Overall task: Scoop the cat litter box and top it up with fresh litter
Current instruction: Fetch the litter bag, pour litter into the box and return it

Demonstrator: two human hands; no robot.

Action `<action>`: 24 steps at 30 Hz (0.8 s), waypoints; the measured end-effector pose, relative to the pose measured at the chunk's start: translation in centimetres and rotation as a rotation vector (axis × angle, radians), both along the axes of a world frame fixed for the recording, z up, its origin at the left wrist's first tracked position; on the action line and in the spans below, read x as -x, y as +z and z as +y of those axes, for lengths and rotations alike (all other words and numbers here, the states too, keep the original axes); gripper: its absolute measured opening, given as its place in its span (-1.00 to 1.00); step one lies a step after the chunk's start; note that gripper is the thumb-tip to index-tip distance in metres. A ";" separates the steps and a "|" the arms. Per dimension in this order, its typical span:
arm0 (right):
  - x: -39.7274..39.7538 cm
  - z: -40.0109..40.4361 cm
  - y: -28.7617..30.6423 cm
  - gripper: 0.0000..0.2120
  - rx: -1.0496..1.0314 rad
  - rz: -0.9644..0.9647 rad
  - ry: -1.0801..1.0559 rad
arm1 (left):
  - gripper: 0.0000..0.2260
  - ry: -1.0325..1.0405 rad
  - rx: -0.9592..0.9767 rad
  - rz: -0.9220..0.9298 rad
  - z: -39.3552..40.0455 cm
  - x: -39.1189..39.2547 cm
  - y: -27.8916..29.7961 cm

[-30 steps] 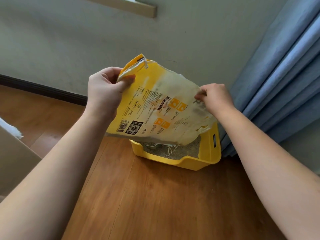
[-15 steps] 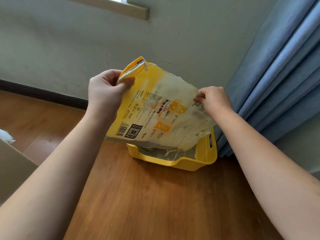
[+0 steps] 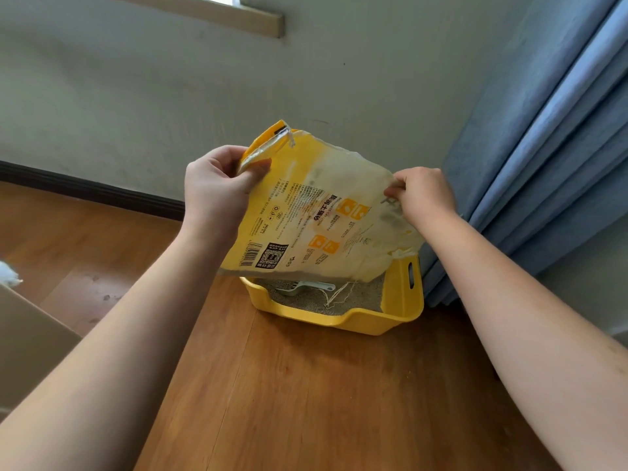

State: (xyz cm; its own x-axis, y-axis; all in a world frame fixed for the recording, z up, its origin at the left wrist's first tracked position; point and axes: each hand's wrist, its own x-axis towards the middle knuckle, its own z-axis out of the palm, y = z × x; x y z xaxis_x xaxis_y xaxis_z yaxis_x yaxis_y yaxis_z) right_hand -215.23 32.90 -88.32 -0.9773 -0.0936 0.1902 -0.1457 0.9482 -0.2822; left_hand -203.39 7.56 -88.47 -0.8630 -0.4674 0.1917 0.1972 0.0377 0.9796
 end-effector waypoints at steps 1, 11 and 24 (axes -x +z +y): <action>0.0 0.1 -0.1 -0.82 -0.002 0.000 -0.004 | -0.90 -0.003 0.001 -0.002 0.0 0.0 0.0; -0.2 1.0 -0.2 -0.80 0.016 0.045 -0.006 | -0.94 0.009 -0.020 -0.007 1.1 0.0 -0.1; -0.2 -0.9 -0.2 -0.81 0.051 0.046 -0.016 | -0.96 0.020 0.132 -0.011 -0.1 -1.3 0.5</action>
